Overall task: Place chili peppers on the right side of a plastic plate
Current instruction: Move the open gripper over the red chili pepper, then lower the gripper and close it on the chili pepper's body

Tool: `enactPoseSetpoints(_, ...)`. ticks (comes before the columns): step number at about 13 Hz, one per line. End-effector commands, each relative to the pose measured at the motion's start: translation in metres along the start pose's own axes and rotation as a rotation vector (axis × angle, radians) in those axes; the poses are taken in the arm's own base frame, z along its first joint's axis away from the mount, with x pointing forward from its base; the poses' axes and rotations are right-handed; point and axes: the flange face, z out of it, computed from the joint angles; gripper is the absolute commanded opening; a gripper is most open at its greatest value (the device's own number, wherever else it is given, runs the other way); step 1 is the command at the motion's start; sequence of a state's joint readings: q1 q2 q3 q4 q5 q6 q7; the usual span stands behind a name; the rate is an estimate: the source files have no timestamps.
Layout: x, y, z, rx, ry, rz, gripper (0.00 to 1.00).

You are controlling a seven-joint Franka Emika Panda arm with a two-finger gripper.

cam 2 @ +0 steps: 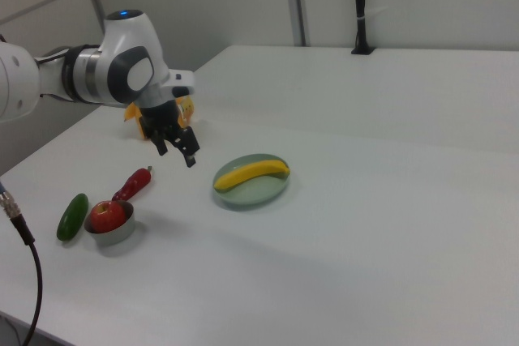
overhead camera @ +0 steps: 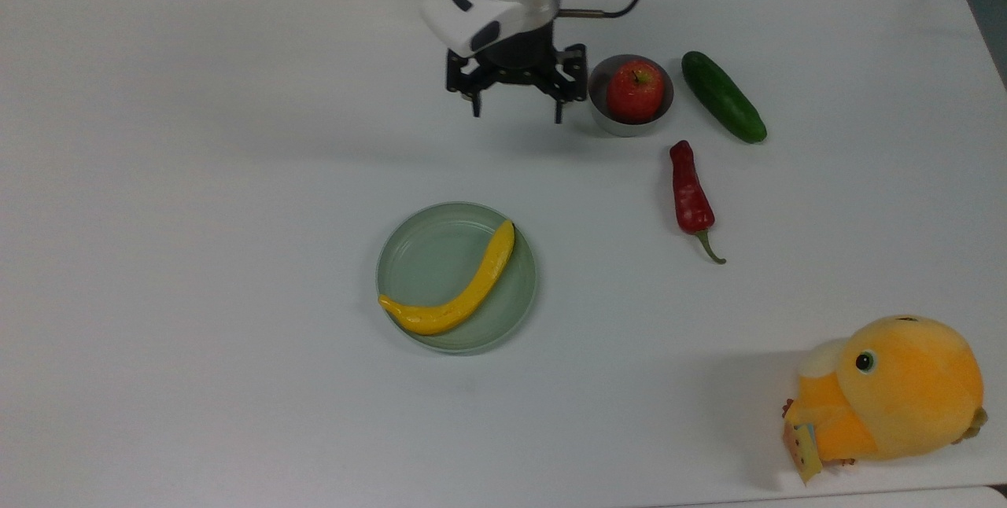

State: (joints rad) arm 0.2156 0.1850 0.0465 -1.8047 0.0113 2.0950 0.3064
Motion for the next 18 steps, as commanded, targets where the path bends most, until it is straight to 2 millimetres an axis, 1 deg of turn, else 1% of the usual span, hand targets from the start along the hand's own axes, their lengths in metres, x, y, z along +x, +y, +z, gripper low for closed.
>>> enactPoseSetpoints(1,0.016,-0.05,0.007,0.036,0.021,0.047,1.0)
enactPoseSetpoints(3,0.017,-0.07,0.011,0.028,0.035,0.056,1.0)
enactPoseSetpoints(7,0.007,-0.123,0.03,0.028,0.093,0.04,1.0)
enactPoseSetpoints(8,0.0,-0.145,0.037,0.031,0.12,0.032,1.0)
enactPoseSetpoints(9,-0.006,-0.159,0.048,0.022,0.126,0.023,1.0)
enactPoseSetpoints(10,-0.011,-0.168,0.061,0.004,0.127,0.011,1.0)
enactPoseSetpoints(11,-0.015,-0.177,0.08,-0.02,0.125,0.002,1.0)
enactPoseSetpoints(12,-0.021,-0.193,0.088,-0.014,0.136,-0.007,1.0)
enactPoseSetpoints(13,-0.025,-0.2,0.097,-0.018,0.132,-0.018,1.0)
enactPoseSetpoints(16,-0.03,-0.205,0.122,-0.045,0.117,-0.033,1.0)
enactPoseSetpoints(18,-0.033,-0.217,0.131,-0.036,0.137,-0.063,1.0)
